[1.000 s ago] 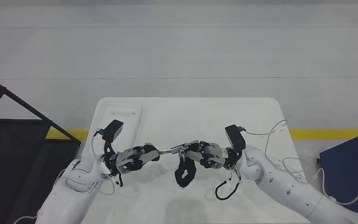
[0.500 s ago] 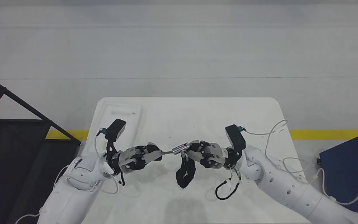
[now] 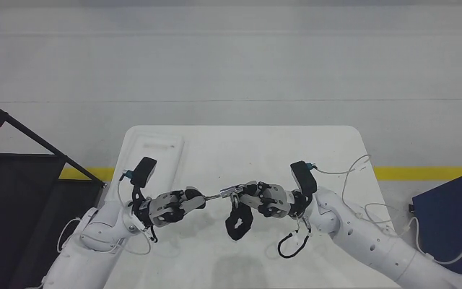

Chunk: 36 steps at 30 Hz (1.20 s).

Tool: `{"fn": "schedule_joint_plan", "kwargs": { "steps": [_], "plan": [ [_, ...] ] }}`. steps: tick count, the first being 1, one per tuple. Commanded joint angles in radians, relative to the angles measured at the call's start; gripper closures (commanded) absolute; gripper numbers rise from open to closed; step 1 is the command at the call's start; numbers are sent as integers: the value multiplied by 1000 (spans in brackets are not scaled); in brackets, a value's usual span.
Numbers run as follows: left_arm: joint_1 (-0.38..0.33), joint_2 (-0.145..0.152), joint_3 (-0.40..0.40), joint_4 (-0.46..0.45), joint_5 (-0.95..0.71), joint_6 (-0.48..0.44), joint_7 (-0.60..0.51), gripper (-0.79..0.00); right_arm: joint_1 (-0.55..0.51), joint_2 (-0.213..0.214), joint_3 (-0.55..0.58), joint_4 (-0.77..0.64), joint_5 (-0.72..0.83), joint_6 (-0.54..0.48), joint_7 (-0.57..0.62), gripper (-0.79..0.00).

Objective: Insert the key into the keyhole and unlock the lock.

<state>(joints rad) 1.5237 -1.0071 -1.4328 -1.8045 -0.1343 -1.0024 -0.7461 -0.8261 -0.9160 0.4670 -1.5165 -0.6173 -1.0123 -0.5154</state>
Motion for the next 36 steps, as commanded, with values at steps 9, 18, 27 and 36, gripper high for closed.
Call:
{"fn": "schedule_joint_plan", "kwargs": {
  "steps": [9, 18, 27, 36],
  "plan": [
    [13, 6, -1, -41, 30, 31, 27, 0, 0, 0, 0, 0, 0, 0, 0, 0],
    [33, 12, -28, -59, 66, 44, 62, 0, 0, 0, 0, 0, 0, 0, 0, 0],
    [22, 17, -28, -60, 81, 57, 75, 0, 0, 0, 0, 0, 0, 0, 0, 0],
    [1, 19, -9, -57, 106, 55, 88, 0, 0, 0, 0, 0, 0, 0, 0, 0]
  ]
}}
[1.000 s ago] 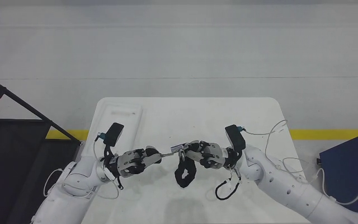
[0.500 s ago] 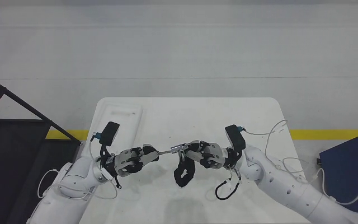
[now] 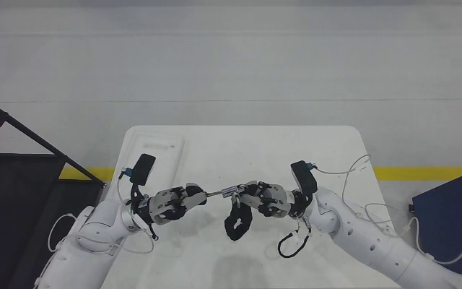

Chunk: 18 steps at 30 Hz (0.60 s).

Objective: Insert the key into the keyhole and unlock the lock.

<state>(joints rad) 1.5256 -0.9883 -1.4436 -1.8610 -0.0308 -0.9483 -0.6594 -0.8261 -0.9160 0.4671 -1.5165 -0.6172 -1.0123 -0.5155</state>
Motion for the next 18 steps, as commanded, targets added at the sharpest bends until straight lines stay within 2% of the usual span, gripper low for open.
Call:
{"fn": "schedule_joint_plan", "kwargs": {
  "steps": [1, 18],
  "plan": [
    [-2, 0, 3, -1, 4, 0, 5, 0, 0, 0, 0, 0, 0, 0, 0, 0],
    [30, 6, -11, -34, 69, 2, 57, 0, 0, 0, 0, 0, 0, 0, 0, 0]
  ]
}}
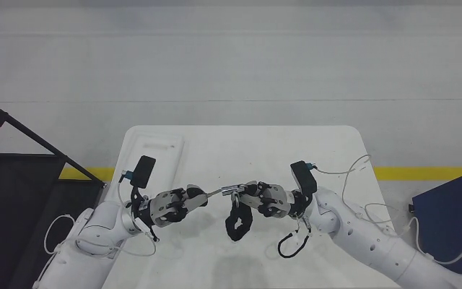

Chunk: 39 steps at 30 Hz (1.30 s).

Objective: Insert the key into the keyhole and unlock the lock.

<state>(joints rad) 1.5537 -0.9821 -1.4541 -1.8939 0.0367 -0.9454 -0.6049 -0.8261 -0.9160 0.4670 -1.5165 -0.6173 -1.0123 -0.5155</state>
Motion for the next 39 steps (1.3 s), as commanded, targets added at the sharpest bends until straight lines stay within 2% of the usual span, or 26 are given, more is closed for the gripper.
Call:
{"fn": "schedule_joint_plan", "kwargs": {
  "steps": [1, 10, 17, 39],
  "plan": [
    [4, 1, -2, -3, 4, 0, 5, 0, 0, 0, 0, 0, 0, 0, 0, 0],
    [20, 7, -12, -20, 6, 9, 11, 0, 0, 0, 0, 0, 0, 0, 0, 0],
    [33, 15, -19, -32, -17, 44, -25, 0, 0, 0, 0, 0, 0, 0, 0, 0],
    [3, 36, -16, -16, -94, 47, -107, 0, 0, 0, 0, 0, 0, 0, 0, 0]
  ]
}}
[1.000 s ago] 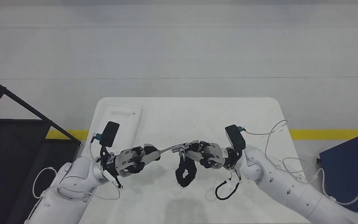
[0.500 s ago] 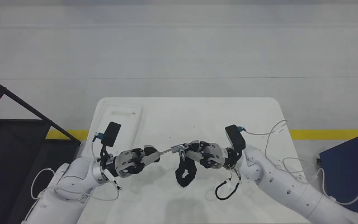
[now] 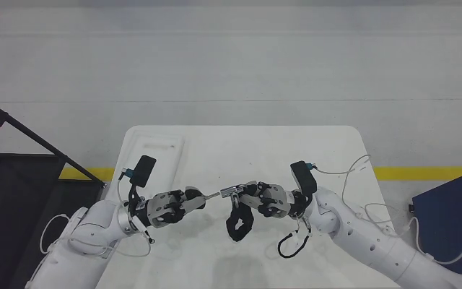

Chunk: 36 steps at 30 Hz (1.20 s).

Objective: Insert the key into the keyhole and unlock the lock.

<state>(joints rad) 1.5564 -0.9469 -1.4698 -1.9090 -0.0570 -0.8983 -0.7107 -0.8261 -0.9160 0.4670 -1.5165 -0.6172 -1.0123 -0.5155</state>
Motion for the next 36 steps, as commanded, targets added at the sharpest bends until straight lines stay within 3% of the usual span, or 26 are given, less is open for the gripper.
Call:
{"fn": "schedule_joint_plan", "kwargs": {
  "steps": [1, 36],
  "plan": [
    [0, 1, 0, -2, 0, -1, -2, 0, 0, 0, 0, 0, 0, 0, 0, 0],
    [-3, 13, 7, -29, 62, 16, 45, 0, 0, 0, 0, 0, 0, 0, 0, 0]
  ]
}}
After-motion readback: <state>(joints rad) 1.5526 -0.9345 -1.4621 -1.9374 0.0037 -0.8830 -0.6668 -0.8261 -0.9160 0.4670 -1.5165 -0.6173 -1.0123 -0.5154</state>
